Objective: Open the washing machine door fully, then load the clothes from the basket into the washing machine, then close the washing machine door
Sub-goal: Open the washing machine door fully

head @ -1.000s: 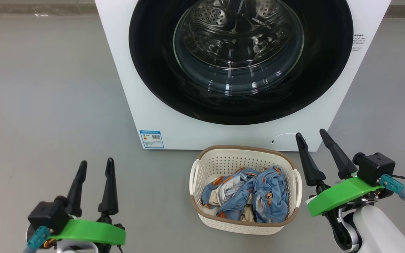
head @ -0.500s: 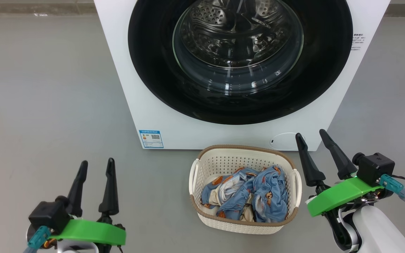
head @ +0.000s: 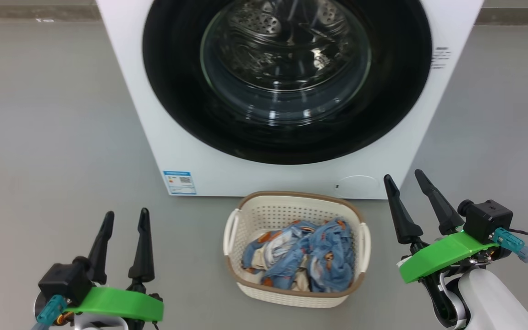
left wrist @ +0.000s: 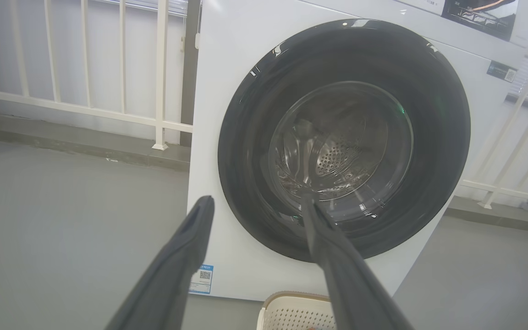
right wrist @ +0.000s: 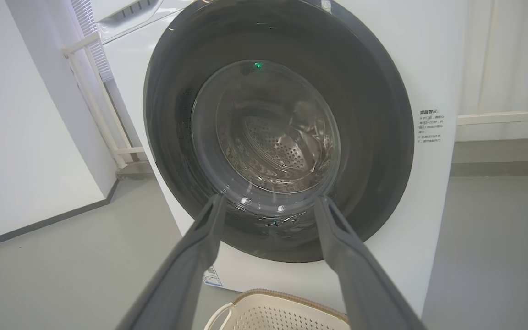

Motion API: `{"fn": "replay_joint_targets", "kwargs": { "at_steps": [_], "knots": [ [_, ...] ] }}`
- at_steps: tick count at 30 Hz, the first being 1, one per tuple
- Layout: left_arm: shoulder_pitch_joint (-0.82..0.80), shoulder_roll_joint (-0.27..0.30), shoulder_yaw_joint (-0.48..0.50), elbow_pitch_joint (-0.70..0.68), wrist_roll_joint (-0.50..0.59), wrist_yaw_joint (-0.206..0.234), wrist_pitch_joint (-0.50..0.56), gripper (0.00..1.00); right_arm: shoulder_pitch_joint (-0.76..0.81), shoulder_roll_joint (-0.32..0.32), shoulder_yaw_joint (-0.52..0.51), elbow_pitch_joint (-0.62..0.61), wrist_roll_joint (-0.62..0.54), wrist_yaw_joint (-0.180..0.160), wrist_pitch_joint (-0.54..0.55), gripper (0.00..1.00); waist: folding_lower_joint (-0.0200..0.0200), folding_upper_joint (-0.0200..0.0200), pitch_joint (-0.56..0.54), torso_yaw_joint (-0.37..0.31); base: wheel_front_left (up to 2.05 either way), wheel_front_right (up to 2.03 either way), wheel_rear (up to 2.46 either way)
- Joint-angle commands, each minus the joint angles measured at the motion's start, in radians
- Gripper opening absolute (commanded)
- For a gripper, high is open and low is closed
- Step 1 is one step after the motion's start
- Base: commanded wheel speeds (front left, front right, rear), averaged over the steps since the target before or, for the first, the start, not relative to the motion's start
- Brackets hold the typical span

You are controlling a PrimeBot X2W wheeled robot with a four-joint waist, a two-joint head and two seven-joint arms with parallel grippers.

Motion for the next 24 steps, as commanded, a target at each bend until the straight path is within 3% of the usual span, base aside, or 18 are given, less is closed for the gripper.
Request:
{"fn": "replay_joint_targets", "kwargs": {
  "at_steps": [1, 12, 24],
  "knots": [
    [-0.037, 0.013, 0.028, -0.016, 0.012, -0.004, -0.010, 1.00, -0.032, -0.004, 0.020, -0.020, 0.002, 0.006, -0.012, 1.00, 0.0000, 0.0000, 0.001, 0.000, 1.20, 1.26, -2.46],
    [-0.035, 0.028, -0.004, -0.034, -0.033, -0.004, -0.010, 1.00, -0.032, -0.003, 0.020, -0.016, 0.004, 0.006, -0.012, 1.00, 0.0000, 0.0000, 0.000, -0.002, 0.97, 1.15, -2.12],
    [-0.032, 0.036, -0.016, -0.025, -0.043, -0.004, -0.010, 1.00, -0.028, -0.006, 0.027, -0.011, 0.009, 0.006, -0.012, 1.00, 0.0000, 0.0000, -0.010, -0.002, 0.21, 0.21, -0.42]
  ]
}}
